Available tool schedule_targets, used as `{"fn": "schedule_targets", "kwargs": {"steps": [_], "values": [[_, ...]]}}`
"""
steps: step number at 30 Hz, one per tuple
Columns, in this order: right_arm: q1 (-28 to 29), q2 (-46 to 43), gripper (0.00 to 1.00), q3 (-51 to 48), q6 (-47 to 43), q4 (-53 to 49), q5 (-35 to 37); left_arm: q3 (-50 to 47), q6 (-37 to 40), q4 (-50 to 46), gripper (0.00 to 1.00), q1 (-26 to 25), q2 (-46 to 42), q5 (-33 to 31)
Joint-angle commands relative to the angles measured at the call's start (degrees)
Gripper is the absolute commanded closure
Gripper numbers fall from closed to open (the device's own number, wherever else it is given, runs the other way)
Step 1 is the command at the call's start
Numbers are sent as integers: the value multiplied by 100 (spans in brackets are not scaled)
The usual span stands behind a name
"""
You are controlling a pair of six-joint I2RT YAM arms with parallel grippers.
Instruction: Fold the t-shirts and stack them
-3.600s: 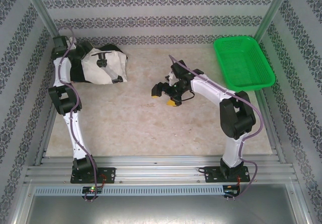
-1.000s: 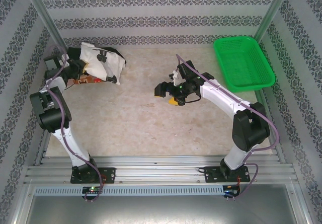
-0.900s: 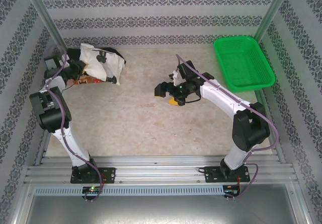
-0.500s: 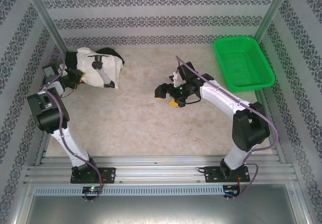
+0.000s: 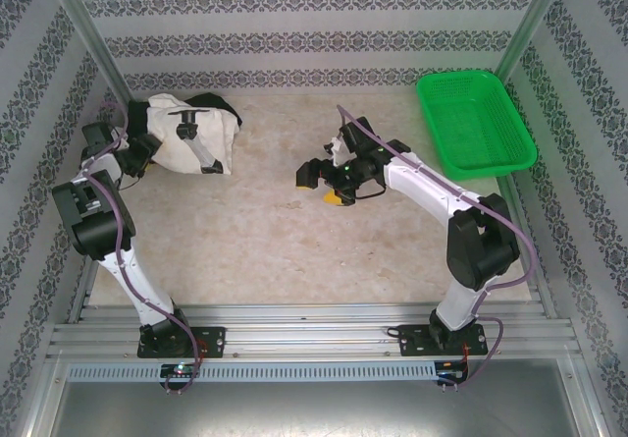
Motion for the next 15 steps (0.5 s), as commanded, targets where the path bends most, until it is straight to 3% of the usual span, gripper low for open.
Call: {"fn": "schedule_targets", "kwargs": {"steps": [1, 5, 10, 15], "values": [[43, 4, 2, 158, 44, 46, 9, 255, 467, -994, 28, -44, -567, -872], [43, -114, 2, 109, 53, 88, 83, 235, 868, -1547, 17, -242, -1306, -1376], [10, -449, 2, 85, -60, 24, 410, 135, 1172, -2062, 13, -341, -2236, -1718], [-129, -833, 2, -178, -96, 67, 464, 298, 1313, -2559, 11, -472, -2581, -1230]]}}
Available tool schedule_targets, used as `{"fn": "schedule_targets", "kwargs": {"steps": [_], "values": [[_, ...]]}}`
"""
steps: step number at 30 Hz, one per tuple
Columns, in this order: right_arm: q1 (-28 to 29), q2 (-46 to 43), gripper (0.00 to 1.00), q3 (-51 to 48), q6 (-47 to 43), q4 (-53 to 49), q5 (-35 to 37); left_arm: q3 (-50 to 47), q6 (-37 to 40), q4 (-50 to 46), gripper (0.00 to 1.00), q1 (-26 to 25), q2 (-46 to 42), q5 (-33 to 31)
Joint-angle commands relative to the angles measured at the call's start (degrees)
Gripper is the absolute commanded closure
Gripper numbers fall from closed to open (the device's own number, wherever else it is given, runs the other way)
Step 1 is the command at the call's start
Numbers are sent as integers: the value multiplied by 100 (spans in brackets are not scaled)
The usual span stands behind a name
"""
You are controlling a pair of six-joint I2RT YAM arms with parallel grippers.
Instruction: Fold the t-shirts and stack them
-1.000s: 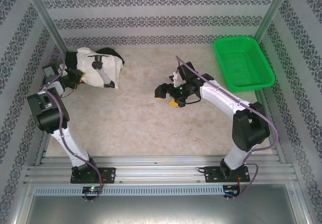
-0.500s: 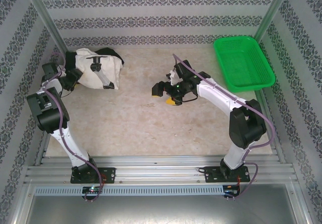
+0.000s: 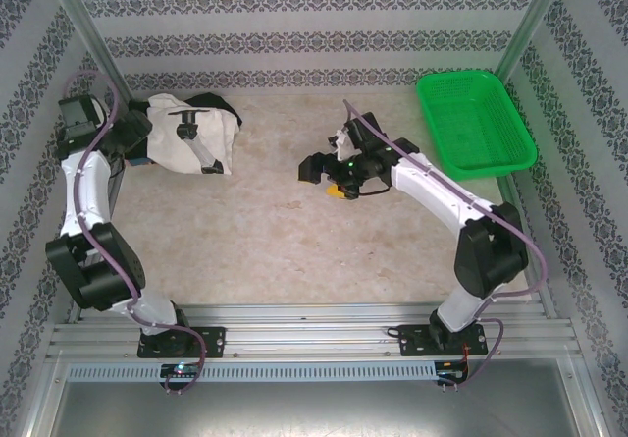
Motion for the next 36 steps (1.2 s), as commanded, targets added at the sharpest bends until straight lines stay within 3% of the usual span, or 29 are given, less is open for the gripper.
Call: {"fn": "schedule_targets", "kwargs": {"steps": [1, 5, 15, 26, 33, 36], "values": [[-98, -394, 2, -226, -120, 25, 133, 127, 351, -648, 12, -205, 7, 266], [-125, -708, 2, -631, -104, 142, 107, -181, 168, -258, 14, -436, 59, 800], [14, -1304, 2, -1671, 169, 541, 303, -233, -199, 346, 11, -155, 741, 795], [165, -733, 2, -1746, 371, 1069, 221, 970, -54, 1279, 9, -233, 2183, -379], [366, 146, 2, -1182, 484, 1275, -25, 2063, -22, 2139, 6, -401, 3481, -1168], [478, 438, 2, -993, 558, 1302, -104, 2934, 62, 1973, 6, -587, 4254, -1379]]}}
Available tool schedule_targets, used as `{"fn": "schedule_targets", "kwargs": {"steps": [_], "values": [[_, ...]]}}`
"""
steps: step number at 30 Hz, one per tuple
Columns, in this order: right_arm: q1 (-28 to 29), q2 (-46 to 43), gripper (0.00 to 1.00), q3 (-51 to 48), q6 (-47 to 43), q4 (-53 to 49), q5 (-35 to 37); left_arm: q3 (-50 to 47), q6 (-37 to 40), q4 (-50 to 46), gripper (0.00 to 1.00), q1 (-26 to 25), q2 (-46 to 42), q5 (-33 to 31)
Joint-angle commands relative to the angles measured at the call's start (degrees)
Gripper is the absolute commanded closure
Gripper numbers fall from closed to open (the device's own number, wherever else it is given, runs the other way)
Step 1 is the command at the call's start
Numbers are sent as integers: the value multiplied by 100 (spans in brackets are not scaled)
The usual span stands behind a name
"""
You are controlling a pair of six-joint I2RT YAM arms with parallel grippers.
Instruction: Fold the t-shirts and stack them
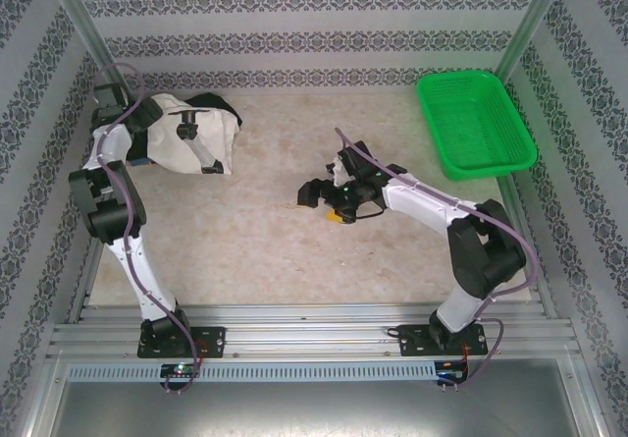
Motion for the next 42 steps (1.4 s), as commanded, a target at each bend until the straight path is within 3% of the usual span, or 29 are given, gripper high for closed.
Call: {"fn": "schedule_targets", "kwargs": {"steps": [1, 5, 13, 16, 21, 27, 31, 34, 38, 42], "values": [[144, 235, 2, 305, 144, 219, -262, 817, 143, 276, 5, -275, 743, -418], [250, 249, 2, 376, 332, 279, -314, 1563, -131, -367, 4, -439, 1521, -402], [210, -90, 2, 851, 165, -205, -292, 3057, -166, -3239, 10, -762, 2631, 563], [155, -167, 2, 896, 149, -215, -259, 2189, -55, -3271, 11, -1020, 2086, 686], [80, -117, 2, 810, 185, -175, -178, -441, -640, -2188, 11, -1299, 572, 900], [49, 227, 2, 687, 13, -175, 213, -2245, -1109, -1511, 11, -1548, -562, 957], [-8, 644, 2, 626, -75, 167, 350, -2636, -1368, -1444, 11, -1720, -870, 1280], [-35, 1045, 2, 721, -111, 367, 504, -3038, -1524, -1352, 9, -1728, -1432, 1154], [90, 1528, 2, 915, -114, 961, 539, -2814, -1470, -1582, 0, -1605, -2030, 1133], [143, 1855, 2, 977, -71, 1525, 629, -2262, -1251, -1856, 0, -1576, -2308, 1202]]}}
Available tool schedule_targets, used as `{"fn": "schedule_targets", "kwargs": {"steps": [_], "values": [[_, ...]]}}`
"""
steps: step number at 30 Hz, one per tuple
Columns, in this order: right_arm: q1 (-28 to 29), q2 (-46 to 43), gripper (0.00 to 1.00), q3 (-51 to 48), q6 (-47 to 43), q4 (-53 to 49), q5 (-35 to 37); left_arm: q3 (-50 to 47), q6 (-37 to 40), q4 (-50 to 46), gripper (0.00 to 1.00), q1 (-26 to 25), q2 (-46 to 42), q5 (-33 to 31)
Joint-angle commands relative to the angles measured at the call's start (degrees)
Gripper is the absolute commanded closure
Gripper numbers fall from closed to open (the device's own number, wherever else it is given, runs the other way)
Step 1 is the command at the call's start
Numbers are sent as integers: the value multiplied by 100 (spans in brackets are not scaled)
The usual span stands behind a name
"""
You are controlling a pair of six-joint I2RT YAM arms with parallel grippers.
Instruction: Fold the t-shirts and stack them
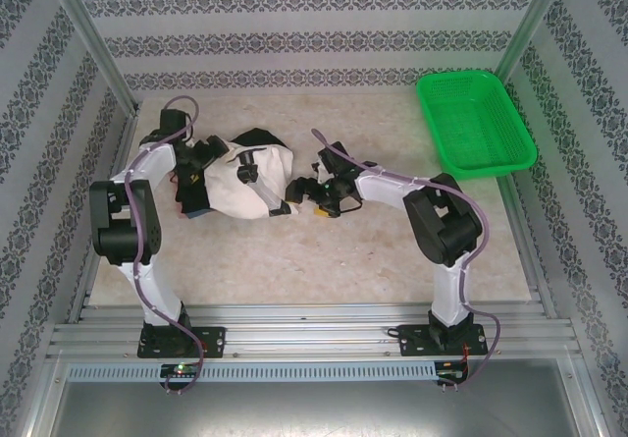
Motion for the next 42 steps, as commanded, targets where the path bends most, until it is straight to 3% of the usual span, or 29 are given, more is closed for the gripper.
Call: {"fn": "schedule_targets", "kwargs": {"steps": [1, 6, 13, 20, 27, 30, 35, 42], "values": [[65, 170, 2, 201, -42, 786, 142, 509, 110, -497, 0, 44, -349, 212], [-27, 346, 2, 360, -133, 977, 92, 488, 281, -911, 0, 116, -842, 329], [-138, 1119, 2, 1258, -152, 940, -302, -693, 300, -943, 0, 123, -1620, 551], [-164, 1663, 6, 1894, 207, 1210, -533, -1253, 183, -575, 0, 134, -1530, 640], [-95, 1976, 21, 2277, 341, 1217, -588, -1575, -187, 272, 3, 28, -1195, 978], [-61, 2047, 25, 2363, 350, 1235, -624, -1477, -327, 343, 3, -87, -1078, 1172], [-67, 2033, 41, 2355, 475, 1325, -573, -1372, -331, 152, 3, -218, -1204, 1418], [-140, 1955, 78, 2346, 906, 1683, -635, -1047, 166, -543, 0, -290, -1312, 1659]]}}
